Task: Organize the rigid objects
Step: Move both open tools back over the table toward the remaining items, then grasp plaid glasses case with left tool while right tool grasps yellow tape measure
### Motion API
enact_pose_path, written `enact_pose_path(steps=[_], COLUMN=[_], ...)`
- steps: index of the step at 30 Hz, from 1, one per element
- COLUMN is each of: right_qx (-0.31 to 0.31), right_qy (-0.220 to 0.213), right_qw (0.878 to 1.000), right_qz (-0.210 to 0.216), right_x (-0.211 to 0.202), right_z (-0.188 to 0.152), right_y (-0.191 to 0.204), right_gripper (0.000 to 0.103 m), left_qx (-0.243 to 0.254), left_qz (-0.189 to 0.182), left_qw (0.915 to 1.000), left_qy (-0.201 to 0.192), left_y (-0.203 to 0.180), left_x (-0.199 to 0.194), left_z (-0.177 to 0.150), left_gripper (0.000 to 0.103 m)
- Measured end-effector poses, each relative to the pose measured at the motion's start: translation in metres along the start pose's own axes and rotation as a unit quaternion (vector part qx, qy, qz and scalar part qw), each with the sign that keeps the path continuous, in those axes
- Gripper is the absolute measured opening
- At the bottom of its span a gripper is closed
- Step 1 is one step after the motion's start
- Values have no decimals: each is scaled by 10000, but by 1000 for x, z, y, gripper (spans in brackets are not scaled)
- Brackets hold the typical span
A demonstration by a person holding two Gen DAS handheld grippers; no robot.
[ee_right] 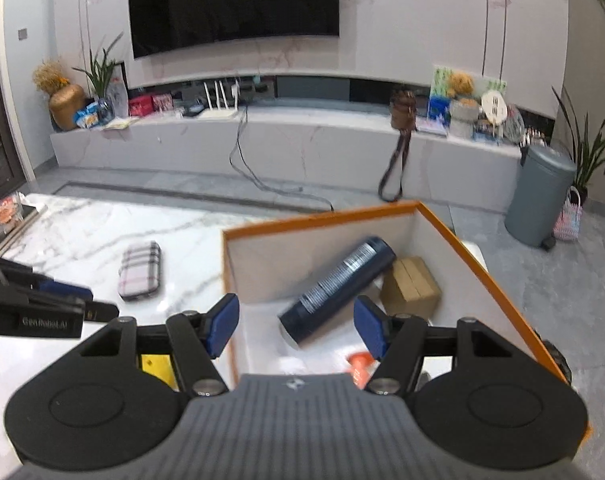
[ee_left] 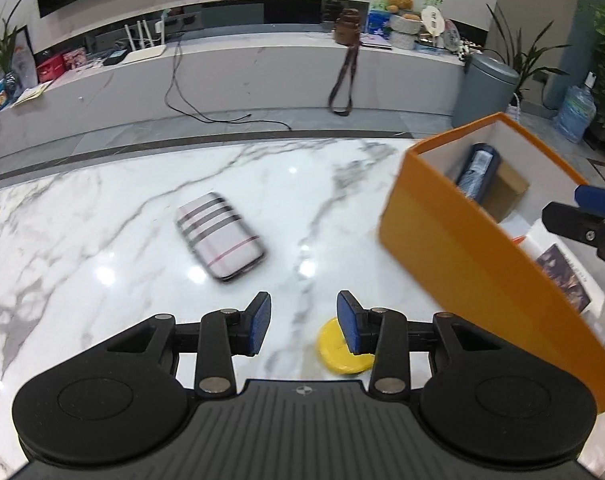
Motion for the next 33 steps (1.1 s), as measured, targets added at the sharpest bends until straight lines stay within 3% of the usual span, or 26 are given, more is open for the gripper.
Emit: enact_pose_path(steps=[7,16,25,33], right_qx=[-365,-771,-868,-966], right_qy=[-150,270,598,894], right_qw=[9990,9956,9926,9894], right_qz=[222,462,604,606], right_x=[7,37,70,91], right_z=[-10,-35,-51,-66], right_y=[50,99,126,133], right_gripper=[64,64,64,65], left_qx=[-195,-613,-909,-1333], left_qz=[-18,-185,-417,-164], left_qw=[9992,9975,9945,9896], left_qy=[-334,-309,-294,-505], left_y=[31,67,80,87], left_x=[6,35,58,75], left_z=[-13,-18,-16,-7], left_gripper=[47,51,57,71])
Point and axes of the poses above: each gripper's, at about its wrist camera, not at the fingertips, and x roughly the way its jaws point, y to its left, z to its top, the point moved 6 cm from there along x, roughly the way its jaws point, and after that the axes turned 4 degrees about y, right-handed, at the moved point
